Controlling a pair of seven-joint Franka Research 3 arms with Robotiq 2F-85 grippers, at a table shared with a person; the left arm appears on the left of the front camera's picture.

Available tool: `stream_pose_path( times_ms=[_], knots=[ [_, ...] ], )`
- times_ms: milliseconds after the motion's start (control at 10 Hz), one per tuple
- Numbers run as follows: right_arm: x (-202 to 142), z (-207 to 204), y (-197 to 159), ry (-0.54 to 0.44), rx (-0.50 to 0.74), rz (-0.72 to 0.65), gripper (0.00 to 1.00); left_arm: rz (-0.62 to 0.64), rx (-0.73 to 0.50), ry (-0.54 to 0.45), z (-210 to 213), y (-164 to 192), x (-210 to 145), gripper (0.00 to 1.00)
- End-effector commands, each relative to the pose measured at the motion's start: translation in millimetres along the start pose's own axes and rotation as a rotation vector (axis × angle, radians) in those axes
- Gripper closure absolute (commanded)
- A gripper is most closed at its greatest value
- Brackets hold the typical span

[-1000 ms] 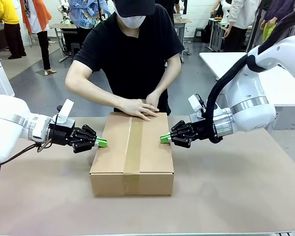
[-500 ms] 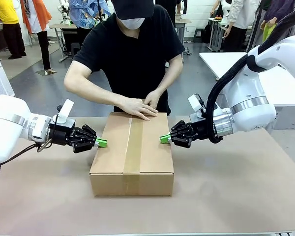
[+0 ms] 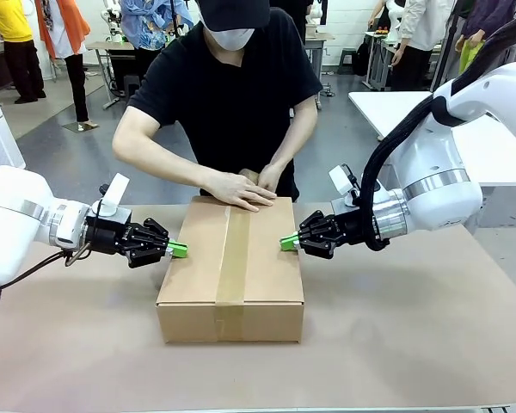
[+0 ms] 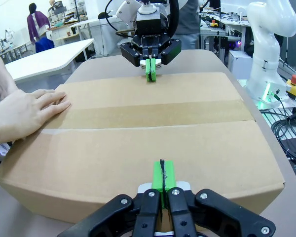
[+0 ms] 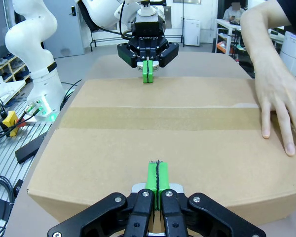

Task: Wrap the clocks to prevent damage.
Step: After the human seals the box with tape, release both hands from the side flaps of the Package Box.

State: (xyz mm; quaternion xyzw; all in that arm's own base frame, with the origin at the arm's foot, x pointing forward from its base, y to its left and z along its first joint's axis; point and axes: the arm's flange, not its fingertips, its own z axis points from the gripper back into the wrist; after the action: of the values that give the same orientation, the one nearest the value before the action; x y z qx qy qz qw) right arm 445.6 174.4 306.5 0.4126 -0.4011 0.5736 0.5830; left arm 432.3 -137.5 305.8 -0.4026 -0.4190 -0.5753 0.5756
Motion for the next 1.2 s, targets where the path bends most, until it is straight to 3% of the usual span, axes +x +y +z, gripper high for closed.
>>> stream_pose_path(
  times_ms=[0, 1100],
  knots=[
    [-2.1, -1.8, 0.9, 0.006, 0.000, -0.003, 0.99, 0.000, 0.002, 0.007, -0.8, -0.1, -1.2, 1.00],
    [-2.1, -1.8, 0.9, 0.006, 0.000, -0.003, 0.99, 0.000, 0.002, 0.007, -0.8, -0.1, -1.2, 1.00]
  ],
)
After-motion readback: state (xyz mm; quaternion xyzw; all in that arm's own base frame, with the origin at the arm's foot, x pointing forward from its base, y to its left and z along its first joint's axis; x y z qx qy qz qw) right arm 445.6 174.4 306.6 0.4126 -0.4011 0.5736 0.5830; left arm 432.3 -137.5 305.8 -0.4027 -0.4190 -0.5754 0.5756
